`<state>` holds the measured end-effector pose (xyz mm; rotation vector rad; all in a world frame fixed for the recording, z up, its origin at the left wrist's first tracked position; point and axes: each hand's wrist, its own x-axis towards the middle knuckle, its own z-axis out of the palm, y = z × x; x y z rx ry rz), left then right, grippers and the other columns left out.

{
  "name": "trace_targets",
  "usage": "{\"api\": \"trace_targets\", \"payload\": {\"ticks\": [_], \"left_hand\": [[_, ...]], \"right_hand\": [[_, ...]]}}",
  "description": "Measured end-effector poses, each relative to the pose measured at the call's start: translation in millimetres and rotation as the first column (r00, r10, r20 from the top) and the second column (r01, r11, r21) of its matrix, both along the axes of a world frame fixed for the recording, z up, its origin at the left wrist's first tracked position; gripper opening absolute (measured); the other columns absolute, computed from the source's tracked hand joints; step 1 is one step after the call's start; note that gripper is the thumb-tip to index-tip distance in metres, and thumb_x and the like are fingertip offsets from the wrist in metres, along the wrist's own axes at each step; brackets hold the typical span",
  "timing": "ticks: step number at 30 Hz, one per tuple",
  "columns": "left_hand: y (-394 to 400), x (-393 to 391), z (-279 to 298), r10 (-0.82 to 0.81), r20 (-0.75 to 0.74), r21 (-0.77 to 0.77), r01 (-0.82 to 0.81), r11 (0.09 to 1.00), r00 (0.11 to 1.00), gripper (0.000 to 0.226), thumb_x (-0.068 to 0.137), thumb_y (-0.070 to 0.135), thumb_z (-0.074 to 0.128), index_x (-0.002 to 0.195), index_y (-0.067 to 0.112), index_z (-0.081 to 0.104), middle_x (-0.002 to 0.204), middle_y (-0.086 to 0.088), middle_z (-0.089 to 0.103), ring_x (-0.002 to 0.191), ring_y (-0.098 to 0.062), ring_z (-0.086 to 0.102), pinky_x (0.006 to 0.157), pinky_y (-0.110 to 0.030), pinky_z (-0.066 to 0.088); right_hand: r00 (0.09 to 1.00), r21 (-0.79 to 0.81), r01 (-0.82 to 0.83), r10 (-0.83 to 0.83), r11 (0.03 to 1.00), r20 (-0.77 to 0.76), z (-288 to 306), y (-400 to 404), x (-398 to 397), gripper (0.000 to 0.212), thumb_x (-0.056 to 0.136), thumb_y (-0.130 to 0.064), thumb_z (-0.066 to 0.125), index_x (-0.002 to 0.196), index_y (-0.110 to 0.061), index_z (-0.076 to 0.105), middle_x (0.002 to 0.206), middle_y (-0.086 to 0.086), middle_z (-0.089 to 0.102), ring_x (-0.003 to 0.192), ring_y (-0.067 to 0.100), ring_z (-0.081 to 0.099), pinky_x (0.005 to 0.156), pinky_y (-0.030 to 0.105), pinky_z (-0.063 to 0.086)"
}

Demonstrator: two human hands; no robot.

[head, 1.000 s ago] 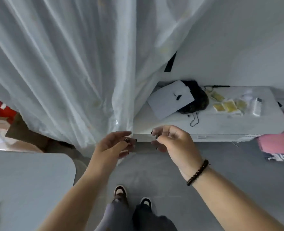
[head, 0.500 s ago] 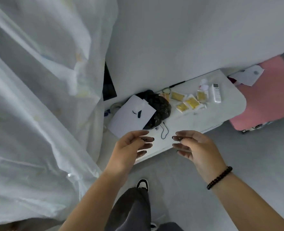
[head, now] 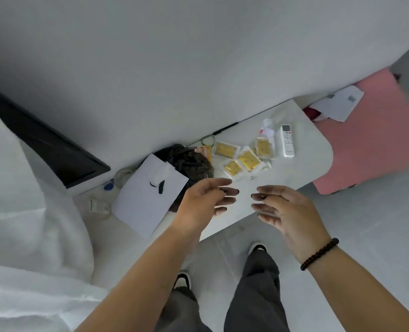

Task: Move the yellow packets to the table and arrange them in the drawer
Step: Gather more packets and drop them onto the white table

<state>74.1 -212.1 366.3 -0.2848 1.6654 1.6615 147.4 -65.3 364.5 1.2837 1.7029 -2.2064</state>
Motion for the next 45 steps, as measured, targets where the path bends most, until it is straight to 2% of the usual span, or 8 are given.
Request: {"api": "trace_targets", "payload": {"ticks": [10, 23, 28, 32, 35, 38, 42, 45], "left_hand": [[99.4, -28.8, -61.4, 0.355, 0.184, -0.032, -0.355, 0.934, 0.917, 0.025, 0.095, 0.001, 0.046, 0.103, 0.014, 0.066, 0.088, -0.001, 0.075, 0.083, -0.014, 0.068, 0.072, -0.024, 0.05], [164.8, -96.0, -217.6, 0.321, 0.206, -0.343, -0.239, 0.909, 0.925, 0.026, 0.089, 0.006, 0.051, 0.113, 0.016, 0.055, 0.099, -0.001, 0.068, 0.086, -0.016, 0.065, 0.083, -0.033, 0.053], [175.3, -121.8, -298.5, 0.534, 0.264, -0.416, -0.405, 0.814, 0.803, 0.031, 0.09, 0.006, 0.049, 0.12, 0.013, 0.054, 0.092, -0.004, 0.06, 0.085, -0.017, 0.058, 0.088, -0.036, 0.05], [184.0, -137.4, -352.7, 0.585, 0.26, -0.493, -0.415, 0.764, 0.768, 0.033, 0.09, 0.009, 0.053, 0.123, 0.006, 0.057, 0.094, -0.007, 0.055, 0.082, -0.023, 0.053, 0.083, -0.032, 0.045], [189.8, -138.8, -371.1, 0.563, 0.272, -0.484, -0.395, 0.781, 0.78, 0.012, 0.088, 0.01, 0.055, 0.094, 0.007, 0.065, 0.087, -0.009, 0.05, 0.078, -0.023, 0.043, 0.076, -0.031, 0.038], [190.8, -142.7, -386.1, 0.538, 0.263, -0.466, -0.383, 0.798, 0.801, 0.015, 0.087, 0.018, 0.063, 0.073, 0.015, 0.061, 0.076, -0.002, 0.05, 0.074, -0.018, 0.043, 0.073, -0.032, 0.04], [194.1, -146.9, -391.0, 0.48, 0.33, -0.304, -0.39, 0.869, 0.813, 0.004, 0.085, 0.024, 0.071, 0.086, 0.022, 0.068, 0.085, 0.005, 0.066, 0.083, -0.01, 0.06, 0.084, -0.03, 0.053], [194.6, -145.1, -395.6, 0.442, 0.368, -0.199, -0.396, 0.897, 0.818, 0.024, 0.081, 0.02, 0.076, 0.103, 0.015, 0.07, 0.099, 0.0, 0.072, 0.093, -0.015, 0.067, 0.085, -0.032, 0.056]], "right_hand": [[0.975, 0.061, -0.206, 0.2, 0.977, 0.1, -45.5, 129.3, -73.0, 0.022, 0.09, 0.003, 0.049, 0.088, -0.011, 0.067, 0.08, 0.004, 0.072, 0.073, 0.019, 0.069, 0.064, 0.026, 0.051], [0.969, 0.093, -0.085, 0.061, 0.992, 0.24, -193.0, 175.2, -152.2, 0.022, 0.088, 0.006, 0.049, 0.09, -0.009, 0.065, 0.083, 0.004, 0.069, 0.071, 0.014, 0.066, 0.068, 0.025, 0.052], [0.933, 0.193, -0.119, 0.043, 0.974, 0.357, -289.1, 188.0, -177.6, 0.018, 0.084, 0.001, 0.058, 0.084, -0.015, 0.066, 0.092, 0.008, 0.071, 0.078, 0.018, 0.066, 0.083, 0.033, 0.055], [0.902, 0.368, -0.254, 0.082, 0.895, 0.424, -340.4, 194.5, -203.2, 0.017, 0.084, -0.007, 0.061, 0.098, -0.016, 0.064, 0.101, -0.002, 0.066, 0.093, 0.017, 0.061, 0.085, 0.028, 0.048], [0.855, 0.387, -0.391, 0.175, 0.835, 0.488, -364.2, 187.6, -218.0, 0.04, 0.082, -0.025, 0.072, 0.116, -0.011, 0.054, 0.117, 0.003, 0.057, 0.099, 0.019, 0.055, 0.082, 0.028, 0.044], [0.733, 0.395, -0.588, 0.258, 0.706, 0.63, -387.0, 175.1, -220.9, 0.064, 0.075, -0.038, 0.078, 0.12, -0.01, 0.043, 0.125, 0.009, 0.044, 0.116, 0.029, 0.046, 0.09, 0.041, 0.044], [0.708, 0.454, -0.664, 0.305, 0.595, 0.636, -393.5, 179.1, -221.3, 0.061, 0.074, -0.035, 0.079, 0.116, -0.011, 0.041, 0.12, 0.008, 0.046, 0.114, 0.029, 0.043, 0.082, 0.035, 0.039], [0.704, 0.489, -0.706, 0.437, 0.512, 0.56, -395.7, 184.0, -213.6, 0.054, 0.075, -0.03, 0.078, 0.114, -0.012, 0.047, 0.114, 0.005, 0.05, 0.111, 0.027, 0.046, 0.087, 0.032, 0.042]]}}
